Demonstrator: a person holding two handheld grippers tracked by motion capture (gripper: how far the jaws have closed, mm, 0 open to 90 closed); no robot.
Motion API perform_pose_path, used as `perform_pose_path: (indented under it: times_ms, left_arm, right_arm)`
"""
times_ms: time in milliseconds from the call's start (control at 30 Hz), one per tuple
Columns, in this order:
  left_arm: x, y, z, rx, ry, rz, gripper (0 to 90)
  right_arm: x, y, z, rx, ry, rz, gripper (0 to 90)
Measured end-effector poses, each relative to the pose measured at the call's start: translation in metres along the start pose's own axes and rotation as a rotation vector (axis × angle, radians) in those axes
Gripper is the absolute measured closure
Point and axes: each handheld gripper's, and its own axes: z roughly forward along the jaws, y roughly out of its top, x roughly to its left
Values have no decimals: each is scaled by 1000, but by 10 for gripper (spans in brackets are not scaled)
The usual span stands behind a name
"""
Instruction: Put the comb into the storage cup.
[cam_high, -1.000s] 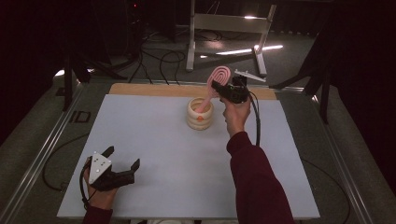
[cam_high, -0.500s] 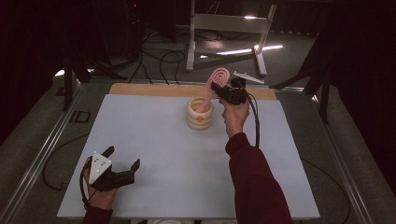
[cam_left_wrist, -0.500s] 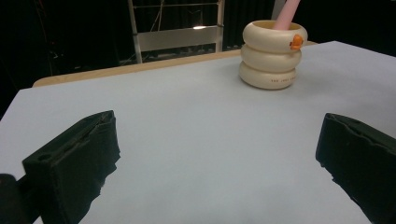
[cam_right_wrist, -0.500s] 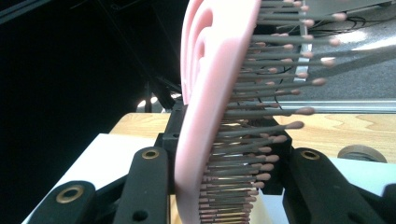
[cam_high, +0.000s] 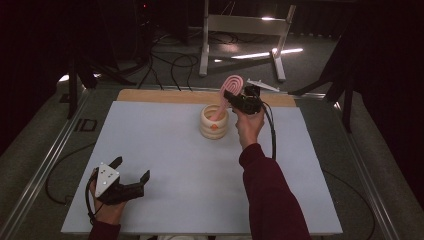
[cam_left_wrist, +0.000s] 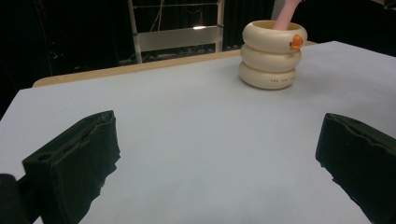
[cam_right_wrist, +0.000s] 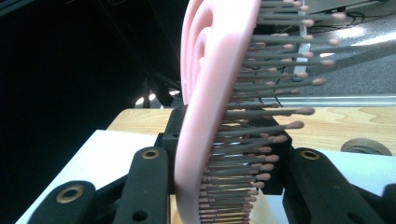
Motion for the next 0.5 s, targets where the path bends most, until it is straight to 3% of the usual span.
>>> perform_pose_path:
  times_ms: [500]
  left_arm:
    - [0,0,0,1,-2,1,2]
  right_arm:
    - [4,-8,7,10,3,-4,635]
